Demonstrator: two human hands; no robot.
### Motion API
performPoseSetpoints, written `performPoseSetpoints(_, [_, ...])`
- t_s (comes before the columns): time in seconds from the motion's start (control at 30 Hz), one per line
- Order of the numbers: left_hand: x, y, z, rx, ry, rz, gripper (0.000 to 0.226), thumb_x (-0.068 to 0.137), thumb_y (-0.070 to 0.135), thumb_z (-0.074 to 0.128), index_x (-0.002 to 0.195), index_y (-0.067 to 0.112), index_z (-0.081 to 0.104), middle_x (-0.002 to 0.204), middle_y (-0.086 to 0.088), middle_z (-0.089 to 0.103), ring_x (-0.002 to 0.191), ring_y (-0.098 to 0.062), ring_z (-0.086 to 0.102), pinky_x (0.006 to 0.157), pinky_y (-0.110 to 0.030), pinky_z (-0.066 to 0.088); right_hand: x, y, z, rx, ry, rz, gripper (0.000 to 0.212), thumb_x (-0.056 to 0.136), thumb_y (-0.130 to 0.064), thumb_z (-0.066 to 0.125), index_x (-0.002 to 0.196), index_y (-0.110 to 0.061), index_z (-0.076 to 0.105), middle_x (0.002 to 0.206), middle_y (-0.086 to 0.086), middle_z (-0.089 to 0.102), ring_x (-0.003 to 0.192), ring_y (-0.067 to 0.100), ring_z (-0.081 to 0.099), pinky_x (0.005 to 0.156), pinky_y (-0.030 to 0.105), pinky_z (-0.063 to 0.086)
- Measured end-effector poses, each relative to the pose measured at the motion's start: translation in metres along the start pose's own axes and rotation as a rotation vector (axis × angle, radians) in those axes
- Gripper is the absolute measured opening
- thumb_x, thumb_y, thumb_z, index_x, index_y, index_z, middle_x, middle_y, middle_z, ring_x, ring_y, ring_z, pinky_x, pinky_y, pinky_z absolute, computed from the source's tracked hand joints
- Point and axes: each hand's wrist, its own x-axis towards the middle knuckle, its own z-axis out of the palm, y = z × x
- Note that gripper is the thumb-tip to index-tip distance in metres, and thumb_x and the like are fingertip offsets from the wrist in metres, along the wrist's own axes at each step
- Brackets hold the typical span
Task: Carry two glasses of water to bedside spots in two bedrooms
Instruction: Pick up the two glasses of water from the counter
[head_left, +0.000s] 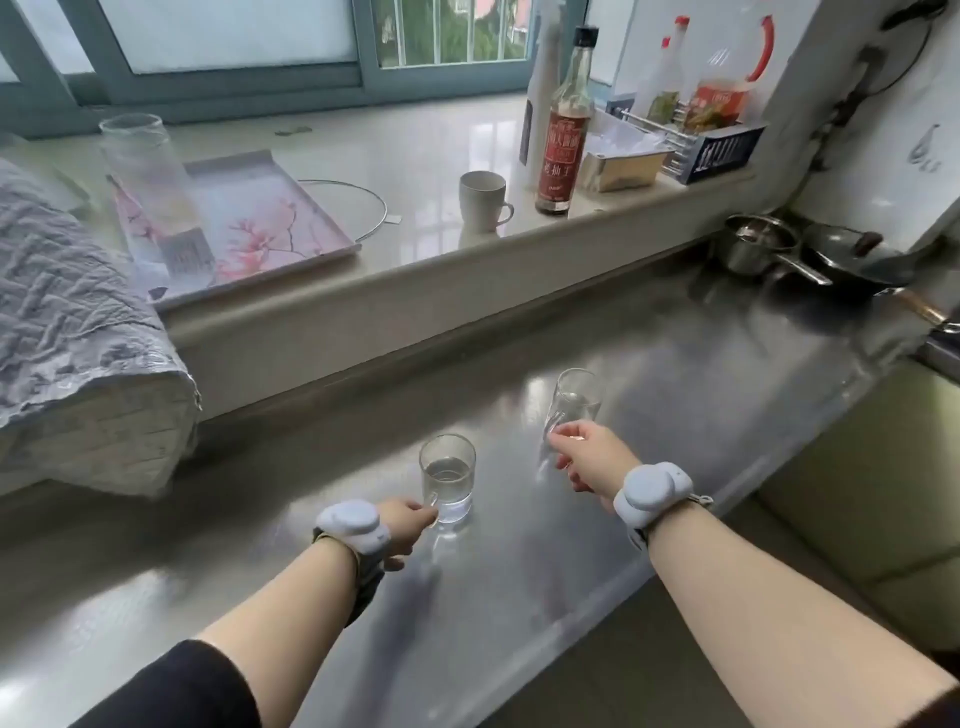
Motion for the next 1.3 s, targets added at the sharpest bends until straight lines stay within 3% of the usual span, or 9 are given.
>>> performPoseSetpoints(0.2, [0.011,0.006,0.003,-0.115,-0.150,-0.044,0.028,0.090,0.036,0.041,0.073,0.015,0.050,0.069,-0.005,0.052,0.049,-0.017,0.049,0.043,-0.017,0.034,0.020,0.004,0.005,0.118,0.077,0.129,0.004,0.087,-0.013,0.052,0.086,-0.017,0.052,0.065,0.006,0.051,0.045,0.014,0.032,0.039,0.020,0.029])
performPoseSetpoints(0.33, [0.020,0.013,0.003,-0.184,-0.176,-0.030,0.029,0.093,0.031,0.039,0.069,0.015,0.043,0.064,-0.007,0.046,0.050,-0.018,0.038,0.047,-0.020,0.026,0.035,0.004,0.009,0.203,0.071,0.190,0.013,0.088,-0.011,0.048,0.099,-0.010,0.055,0.067,0.007,0.051,0.047,0.014,0.030,0.043,0.021,0.027])
performPoseSetpoints(0.47, [0.028,0.022,0.005,-0.245,-0.149,-0.019,0.031,0.094,0.032,0.037,0.068,0.014,0.041,0.066,-0.007,0.041,0.054,-0.018,0.032,0.052,-0.024,0.024,0.048,0.006,0.015,0.304,0.103,0.253,0.012,0.090,-0.012,0.047,0.101,-0.016,0.050,0.070,0.007,0.052,0.048,0.013,0.030,0.042,0.020,0.027])
performPoseSetpoints(0.57, [0.038,0.026,0.004,-0.245,-0.119,-0.006,0.033,0.093,0.035,0.041,0.067,0.014,0.044,0.066,-0.006,0.044,0.054,-0.018,0.035,0.052,-0.023,0.028,0.060,0.009,0.020,0.376,0.114,0.300,0.006,0.091,-0.014,0.046,0.087,-0.014,0.051,0.071,0.007,0.053,0.049,0.013,0.029,0.045,0.022,0.027])
performPoseSetpoints(0.73, [0.052,0.027,0.006,-0.048,0.011,0.105,0.035,0.093,0.030,0.041,0.062,0.017,0.050,0.070,-0.006,0.045,0.057,-0.021,0.041,0.061,-0.026,0.038,0.074,0.016,0.026,0.503,0.085,0.361,0.013,0.094,-0.023,0.046,0.086,-0.014,0.050,0.076,0.006,0.057,0.052,0.012,0.041,0.045,0.021,0.036])
performPoseSetpoints(1.0, [0.061,0.028,0.017,-0.117,0.041,0.176,0.032,0.095,0.026,0.038,0.068,0.019,0.054,0.089,-0.012,0.058,0.073,-0.026,0.050,0.071,-0.030,0.040,0.068,0.035,0.018,0.450,0.217,0.401,0.029,0.097,-0.036,0.036,0.081,-0.013,0.045,0.083,0.013,0.052,0.065,0.021,0.054,0.053,0.024,0.037])
performPoseSetpoints(1.07, [0.060,0.026,0.021,-0.116,0.037,0.202,0.029,0.095,0.026,0.037,0.078,0.018,0.058,0.097,-0.008,0.062,0.075,-0.025,0.053,0.078,-0.031,0.042,0.061,0.041,0.012,0.395,0.267,0.383,0.033,0.098,-0.038,0.034,0.079,-0.012,0.045,0.083,0.015,0.052,0.062,0.020,0.052,0.053,0.025,0.036])
performPoseSetpoints(1.17, [0.058,0.028,0.027,-0.071,0.050,0.248,0.029,0.096,0.023,0.036,0.098,0.010,0.061,0.099,-0.002,0.063,0.074,-0.017,0.054,0.083,-0.033,0.046,0.049,0.044,0.007,0.300,0.304,0.354,0.031,0.098,-0.036,0.034,0.096,-0.008,0.047,0.072,0.013,0.052,0.058,0.020,0.050,0.052,0.026,0.036])
performPoseSetpoints(1.3, [0.042,0.039,0.041,0.023,0.025,0.312,0.030,0.096,0.023,0.035,0.075,0.017,0.056,0.102,-0.007,0.065,0.088,-0.029,0.060,0.088,-0.037,0.047,0.020,0.052,-0.008,0.325,0.332,0.342,0.034,0.098,-0.037,0.034,0.079,-0.011,0.046,0.069,0.013,0.051,0.056,0.021,0.051,0.052,0.025,0.037])
